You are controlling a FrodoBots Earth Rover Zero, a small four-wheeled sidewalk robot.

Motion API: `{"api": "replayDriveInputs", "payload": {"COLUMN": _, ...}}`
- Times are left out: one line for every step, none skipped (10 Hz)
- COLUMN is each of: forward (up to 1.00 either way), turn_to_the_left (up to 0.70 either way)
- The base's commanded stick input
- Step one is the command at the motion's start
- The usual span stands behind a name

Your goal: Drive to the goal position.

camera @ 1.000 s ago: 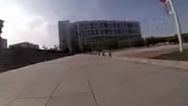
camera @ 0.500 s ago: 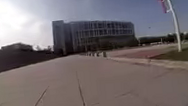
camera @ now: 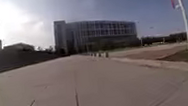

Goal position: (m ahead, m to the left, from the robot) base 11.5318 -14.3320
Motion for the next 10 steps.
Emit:
{"api": "replayDriveInputs", "payload": {"forward": 1.0, "turn_to_the_left": 0.0}}
{"api": "replayDriveInputs", "payload": {"forward": 1.0, "turn_to_the_left": 0.0}}
{"api": "replayDriveInputs", "payload": {"forward": 1.0, "turn_to_the_left": 0.0}}
{"api": "replayDriveInputs", "payload": {"forward": 1.0, "turn_to_the_left": 0.0}}
{"api": "replayDriveInputs", "payload": {"forward": 1.0, "turn_to_the_left": 0.0}}
{"api": "replayDriveInputs", "payload": {"forward": 1.0, "turn_to_the_left": 0.0}}
{"api": "replayDriveInputs", "payload": {"forward": 1.0, "turn_to_the_left": 0.0}}
{"api": "replayDriveInputs", "payload": {"forward": 1.0, "turn_to_the_left": 0.0}}
{"api": "replayDriveInputs", "payload": {"forward": 1.0, "turn_to_the_left": 0.0}}
{"api": "replayDriveInputs", "payload": {"forward": 1.0, "turn_to_the_left": 0.0}}
